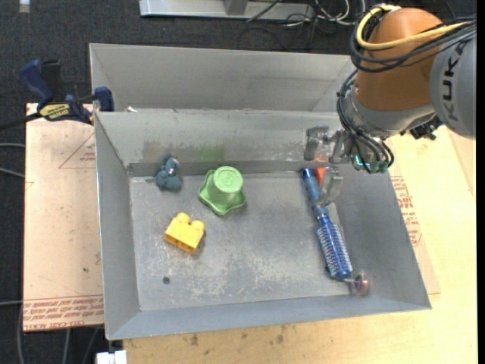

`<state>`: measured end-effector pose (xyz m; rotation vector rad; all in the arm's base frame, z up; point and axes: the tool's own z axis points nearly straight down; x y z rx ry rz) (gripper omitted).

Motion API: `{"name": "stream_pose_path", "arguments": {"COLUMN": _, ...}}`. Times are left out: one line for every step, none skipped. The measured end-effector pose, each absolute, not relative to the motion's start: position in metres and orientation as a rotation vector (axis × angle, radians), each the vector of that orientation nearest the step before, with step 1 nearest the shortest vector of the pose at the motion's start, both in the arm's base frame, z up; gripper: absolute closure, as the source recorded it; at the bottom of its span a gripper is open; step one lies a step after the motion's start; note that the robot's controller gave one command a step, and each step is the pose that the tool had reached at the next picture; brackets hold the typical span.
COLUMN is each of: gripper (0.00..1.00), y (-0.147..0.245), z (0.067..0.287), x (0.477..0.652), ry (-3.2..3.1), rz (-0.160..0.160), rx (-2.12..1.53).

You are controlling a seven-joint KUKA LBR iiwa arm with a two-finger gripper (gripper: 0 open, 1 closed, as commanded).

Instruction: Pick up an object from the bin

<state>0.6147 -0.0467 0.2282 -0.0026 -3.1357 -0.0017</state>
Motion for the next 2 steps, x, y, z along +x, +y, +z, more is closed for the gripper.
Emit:
{"name": "stream_pose_path", "arguments": {"gripper": 0.00, "y": -0.129, "z": 0.072, "x": 0.580, "ry": -3.039, "rz": 0.001, "rx": 0.802}}
{"name": "stream_pose_path", "arguments": {"gripper": 0.00, "y": -0.127, "z": 0.101, "x": 0.588, "ry": -2.720, "rz": 0.001, "rx": 1.581}}
